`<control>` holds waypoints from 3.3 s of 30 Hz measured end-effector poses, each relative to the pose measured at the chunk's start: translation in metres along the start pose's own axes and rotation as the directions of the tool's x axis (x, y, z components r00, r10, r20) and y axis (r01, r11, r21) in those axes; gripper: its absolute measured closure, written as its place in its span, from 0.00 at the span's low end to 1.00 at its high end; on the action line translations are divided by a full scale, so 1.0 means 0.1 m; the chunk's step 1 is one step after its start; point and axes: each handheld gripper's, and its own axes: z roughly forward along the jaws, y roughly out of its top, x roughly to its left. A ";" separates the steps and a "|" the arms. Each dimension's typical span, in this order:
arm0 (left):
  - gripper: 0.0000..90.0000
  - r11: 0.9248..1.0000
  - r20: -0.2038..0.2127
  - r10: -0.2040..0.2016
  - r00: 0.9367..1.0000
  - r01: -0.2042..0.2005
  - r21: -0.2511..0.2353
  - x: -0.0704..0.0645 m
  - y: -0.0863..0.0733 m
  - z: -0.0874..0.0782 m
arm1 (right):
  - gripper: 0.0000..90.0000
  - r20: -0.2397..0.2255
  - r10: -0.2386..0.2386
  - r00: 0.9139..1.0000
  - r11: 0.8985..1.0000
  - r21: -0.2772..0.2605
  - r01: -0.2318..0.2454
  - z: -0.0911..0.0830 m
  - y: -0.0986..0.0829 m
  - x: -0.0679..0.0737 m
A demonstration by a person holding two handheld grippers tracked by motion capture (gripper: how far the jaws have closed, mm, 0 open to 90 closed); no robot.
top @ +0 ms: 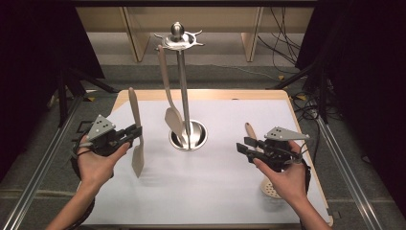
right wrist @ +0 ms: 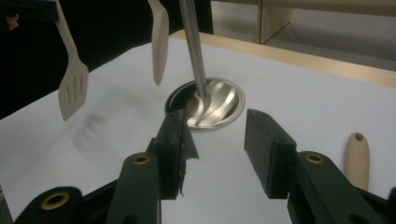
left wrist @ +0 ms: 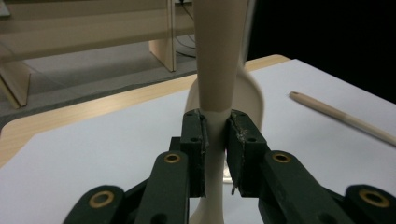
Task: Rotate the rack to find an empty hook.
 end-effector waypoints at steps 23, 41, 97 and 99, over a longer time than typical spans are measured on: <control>0.85 0.993 0.159 0.114 0.981 -0.113 -0.021 -0.81 0.29 0.51 | 0.65 -0.048 -0.089 0.995 0.987 -0.140 0.081 0.13 0.49 0.44; 0.85 0.986 0.196 0.163 0.967 -0.165 -0.005 -1.05 0.34 0.70 | 0.63 -0.061 -0.104 0.993 0.976 -0.196 0.091 0.33 0.78 0.73; 0.57 0.975 0.634 0.197 0.748 -0.217 -0.046 -1.03 0.34 0.78 | 0.81 -0.419 -0.244 0.875 0.969 -0.144 0.201 0.27 0.82 0.36; 0.58 0.977 0.647 0.186 0.739 -0.209 -0.041 -1.02 0.33 0.80 | 0.81 -0.423 -0.266 0.866 0.963 -0.166 0.214 0.27 0.82 0.35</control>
